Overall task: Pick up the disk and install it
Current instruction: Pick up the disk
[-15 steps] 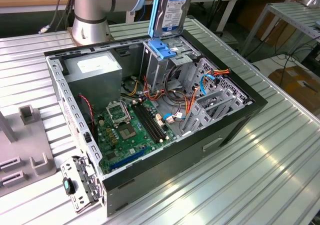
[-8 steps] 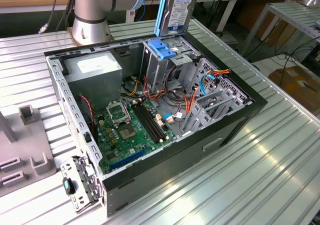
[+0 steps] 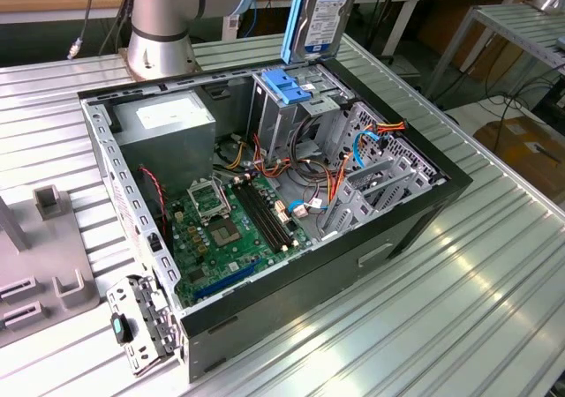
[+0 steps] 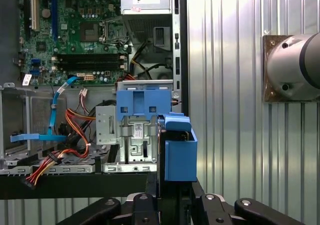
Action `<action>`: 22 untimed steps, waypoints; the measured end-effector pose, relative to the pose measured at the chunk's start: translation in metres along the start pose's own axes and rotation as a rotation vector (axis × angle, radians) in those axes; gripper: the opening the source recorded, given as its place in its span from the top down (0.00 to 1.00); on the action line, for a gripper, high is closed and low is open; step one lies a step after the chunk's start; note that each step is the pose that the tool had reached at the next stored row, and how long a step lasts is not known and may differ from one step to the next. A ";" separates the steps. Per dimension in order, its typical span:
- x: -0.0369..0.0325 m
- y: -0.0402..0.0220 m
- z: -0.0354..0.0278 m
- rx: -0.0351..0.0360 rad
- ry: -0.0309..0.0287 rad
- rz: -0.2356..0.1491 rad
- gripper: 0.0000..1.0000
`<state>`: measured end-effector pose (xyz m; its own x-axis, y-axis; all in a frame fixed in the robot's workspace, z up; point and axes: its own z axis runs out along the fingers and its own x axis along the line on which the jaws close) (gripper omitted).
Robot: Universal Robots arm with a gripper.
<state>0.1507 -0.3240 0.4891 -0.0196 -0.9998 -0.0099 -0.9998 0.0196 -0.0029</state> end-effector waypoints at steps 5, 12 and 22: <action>0.0063 0.0009 -0.0001 0.0011 0.0000 0.000 0.65; 0.0348 0.0056 -0.0004 0.0079 -0.0002 -0.001 0.65; 0.0695 0.0114 -0.0008 0.0152 -0.0004 -0.001 0.65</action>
<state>0.1379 -0.3932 0.4892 -0.0185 -0.9998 -0.0103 -0.9997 0.0187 -0.0181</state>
